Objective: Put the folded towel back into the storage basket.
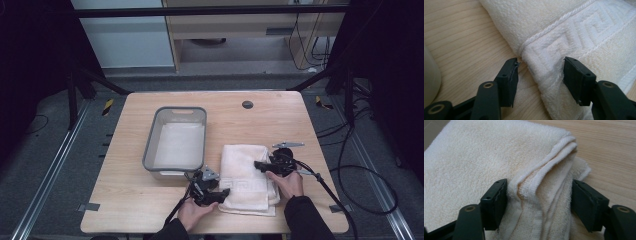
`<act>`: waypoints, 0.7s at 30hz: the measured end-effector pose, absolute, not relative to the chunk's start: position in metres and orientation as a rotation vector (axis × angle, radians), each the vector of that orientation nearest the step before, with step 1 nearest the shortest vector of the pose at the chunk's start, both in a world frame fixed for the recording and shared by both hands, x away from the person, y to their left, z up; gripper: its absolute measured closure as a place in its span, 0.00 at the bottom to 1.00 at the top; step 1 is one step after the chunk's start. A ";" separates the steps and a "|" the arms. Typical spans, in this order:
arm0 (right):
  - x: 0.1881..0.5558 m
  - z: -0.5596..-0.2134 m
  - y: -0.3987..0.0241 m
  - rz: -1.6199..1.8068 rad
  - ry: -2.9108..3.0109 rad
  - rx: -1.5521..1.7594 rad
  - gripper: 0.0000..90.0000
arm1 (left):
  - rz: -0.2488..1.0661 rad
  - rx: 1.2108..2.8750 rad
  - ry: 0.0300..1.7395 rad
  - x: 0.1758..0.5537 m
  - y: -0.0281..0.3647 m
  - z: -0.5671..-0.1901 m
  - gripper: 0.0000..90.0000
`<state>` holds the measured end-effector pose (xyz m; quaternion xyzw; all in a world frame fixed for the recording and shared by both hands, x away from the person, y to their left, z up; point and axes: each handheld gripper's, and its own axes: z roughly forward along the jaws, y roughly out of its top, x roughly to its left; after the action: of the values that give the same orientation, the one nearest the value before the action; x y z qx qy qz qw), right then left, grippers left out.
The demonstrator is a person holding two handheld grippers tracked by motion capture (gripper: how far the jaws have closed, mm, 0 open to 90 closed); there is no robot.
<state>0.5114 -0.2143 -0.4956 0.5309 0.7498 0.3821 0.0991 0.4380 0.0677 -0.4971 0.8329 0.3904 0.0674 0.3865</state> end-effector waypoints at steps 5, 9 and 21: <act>0.511 -0.495 -0.214 1.163 2.238 1.593 0.50 | 0.151 2.123 0.979 0.437 0.067 -0.497 0.60; 0.512 -0.495 -0.214 1.186 2.251 1.602 0.57 | 0.125 2.121 0.978 0.438 0.067 -0.497 0.65; 0.509 -0.490 -0.214 1.228 2.240 1.598 0.72 | 0.115 2.105 0.970 0.434 0.066 -0.496 0.80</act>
<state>0.5086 -0.2138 -0.4895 0.5292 0.7419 0.4068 0.0640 0.4342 0.0663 -0.4960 0.8317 0.3832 0.0454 0.3992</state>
